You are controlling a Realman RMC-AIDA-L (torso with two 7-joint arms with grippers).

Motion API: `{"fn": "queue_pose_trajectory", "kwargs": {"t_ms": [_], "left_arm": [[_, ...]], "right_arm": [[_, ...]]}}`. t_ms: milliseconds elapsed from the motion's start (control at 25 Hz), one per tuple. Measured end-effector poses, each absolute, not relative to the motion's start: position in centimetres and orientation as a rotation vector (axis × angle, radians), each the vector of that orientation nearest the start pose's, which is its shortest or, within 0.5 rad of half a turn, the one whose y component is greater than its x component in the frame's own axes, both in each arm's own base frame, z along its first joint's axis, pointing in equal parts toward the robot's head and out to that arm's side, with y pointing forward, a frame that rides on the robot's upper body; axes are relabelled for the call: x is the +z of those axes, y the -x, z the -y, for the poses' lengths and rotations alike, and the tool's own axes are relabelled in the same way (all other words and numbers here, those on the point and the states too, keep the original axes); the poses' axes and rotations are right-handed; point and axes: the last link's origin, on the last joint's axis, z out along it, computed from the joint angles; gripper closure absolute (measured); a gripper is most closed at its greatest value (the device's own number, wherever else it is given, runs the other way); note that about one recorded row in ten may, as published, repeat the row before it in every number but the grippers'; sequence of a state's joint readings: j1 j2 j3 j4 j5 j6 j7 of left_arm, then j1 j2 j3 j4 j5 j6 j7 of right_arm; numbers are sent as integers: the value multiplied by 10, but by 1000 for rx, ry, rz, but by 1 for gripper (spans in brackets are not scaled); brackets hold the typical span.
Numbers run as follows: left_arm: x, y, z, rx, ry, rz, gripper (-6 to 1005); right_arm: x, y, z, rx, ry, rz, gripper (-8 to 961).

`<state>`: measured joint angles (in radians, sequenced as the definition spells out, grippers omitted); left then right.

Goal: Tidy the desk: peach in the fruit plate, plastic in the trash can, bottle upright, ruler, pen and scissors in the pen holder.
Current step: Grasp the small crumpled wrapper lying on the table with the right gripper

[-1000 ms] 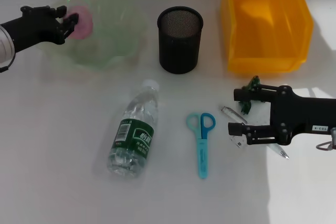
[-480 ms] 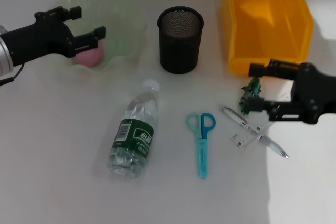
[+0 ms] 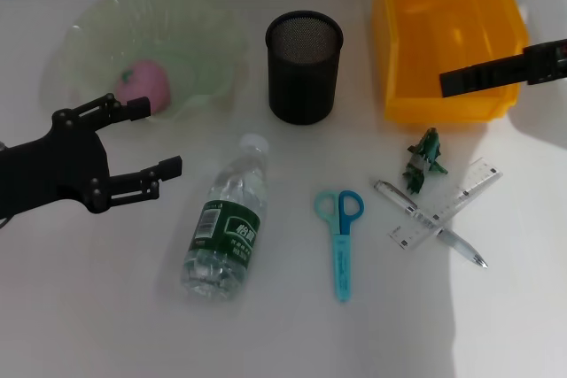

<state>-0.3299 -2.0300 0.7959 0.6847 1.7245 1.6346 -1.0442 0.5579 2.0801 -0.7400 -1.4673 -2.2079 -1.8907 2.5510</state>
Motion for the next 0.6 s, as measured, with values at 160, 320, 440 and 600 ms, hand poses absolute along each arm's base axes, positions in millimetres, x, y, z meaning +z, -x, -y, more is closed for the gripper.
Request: {"fn": "queue_pose_trajectory", "kwargs": {"t_ms": [160,320,440,600], "left_arm": [[25,302,-280,-784,2564,284,137],[25,305,-278,-785,2562,302,139],[25,306,-275,-784,2560,307,140],[24,306,-274,-784,2558,302,142]], "right_arm": [[79,-161,-351,30,2500,-1366,123],[54,-150,-364,-233,2408,-1308,124],[37,-149,-368,-348,2333,-1293,124],[25,-160,-370,-401,2289,-1323,125]]}}
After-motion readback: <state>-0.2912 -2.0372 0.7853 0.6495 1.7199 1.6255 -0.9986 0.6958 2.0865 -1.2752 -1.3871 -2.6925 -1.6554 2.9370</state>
